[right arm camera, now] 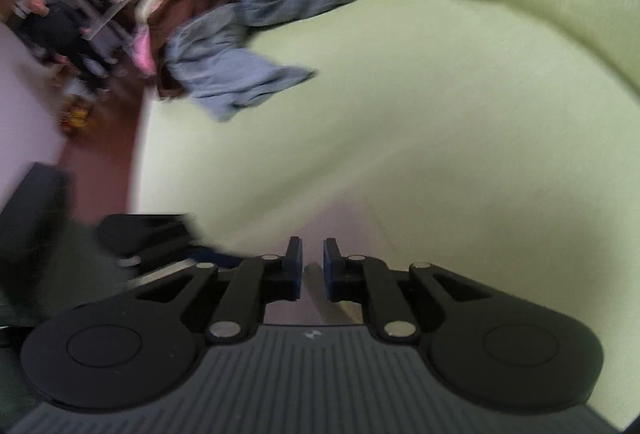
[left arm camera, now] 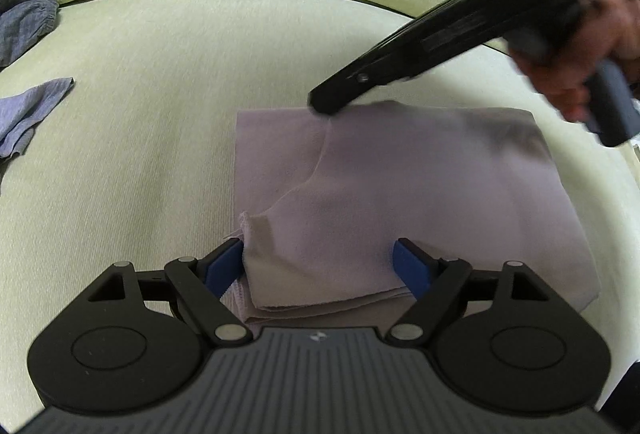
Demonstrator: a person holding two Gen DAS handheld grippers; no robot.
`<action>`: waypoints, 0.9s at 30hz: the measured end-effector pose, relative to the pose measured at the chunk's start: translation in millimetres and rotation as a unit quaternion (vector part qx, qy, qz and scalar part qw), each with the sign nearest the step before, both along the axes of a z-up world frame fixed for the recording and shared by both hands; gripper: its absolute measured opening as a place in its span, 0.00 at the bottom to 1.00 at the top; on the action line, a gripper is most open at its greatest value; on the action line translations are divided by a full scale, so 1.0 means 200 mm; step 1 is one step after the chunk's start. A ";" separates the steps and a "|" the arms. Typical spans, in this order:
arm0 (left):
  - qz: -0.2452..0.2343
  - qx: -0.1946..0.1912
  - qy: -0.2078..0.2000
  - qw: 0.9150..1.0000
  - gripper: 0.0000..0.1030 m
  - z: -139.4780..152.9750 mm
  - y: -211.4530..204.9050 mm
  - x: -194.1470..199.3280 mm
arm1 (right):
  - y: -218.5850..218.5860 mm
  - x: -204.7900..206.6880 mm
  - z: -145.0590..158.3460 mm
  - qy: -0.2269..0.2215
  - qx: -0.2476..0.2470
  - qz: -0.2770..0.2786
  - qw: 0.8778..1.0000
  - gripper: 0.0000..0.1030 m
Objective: Fold clothes
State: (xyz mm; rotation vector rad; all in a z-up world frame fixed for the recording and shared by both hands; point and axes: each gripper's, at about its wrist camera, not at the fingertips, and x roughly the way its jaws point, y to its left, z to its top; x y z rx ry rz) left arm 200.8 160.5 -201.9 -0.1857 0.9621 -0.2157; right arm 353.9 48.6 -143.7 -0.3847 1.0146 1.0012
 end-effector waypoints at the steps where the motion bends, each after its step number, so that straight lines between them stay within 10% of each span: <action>1: 0.000 0.000 0.001 1.000 0.80 0.00 0.00 0.00 | -0.03 0.01 0.01 -0.029 -0.005 -0.020 0.999 0.10; 6: 0.013 -0.013 0.010 1.000 0.78 0.05 0.03 0.04 | -0.38 -0.07 0.24 -0.050 0.094 -0.152 0.983 0.11; 10: 0.019 -0.030 -0.007 0.999 0.78 0.19 0.05 0.06 | -0.65 -0.37 0.27 -0.087 0.063 -0.226 0.968 0.14; 20: 0.015 0.056 0.023 0.998 0.82 0.05 -0.14 0.34 | -0.83 -0.42 -0.03 -0.069 0.036 -0.286 0.955 0.00; 27: 0.040 0.020 0.002 0.999 0.79 0.21 -0.06 0.25 | -0.92 -0.76 0.12 -0.082 0.115 -0.306 0.941 0.11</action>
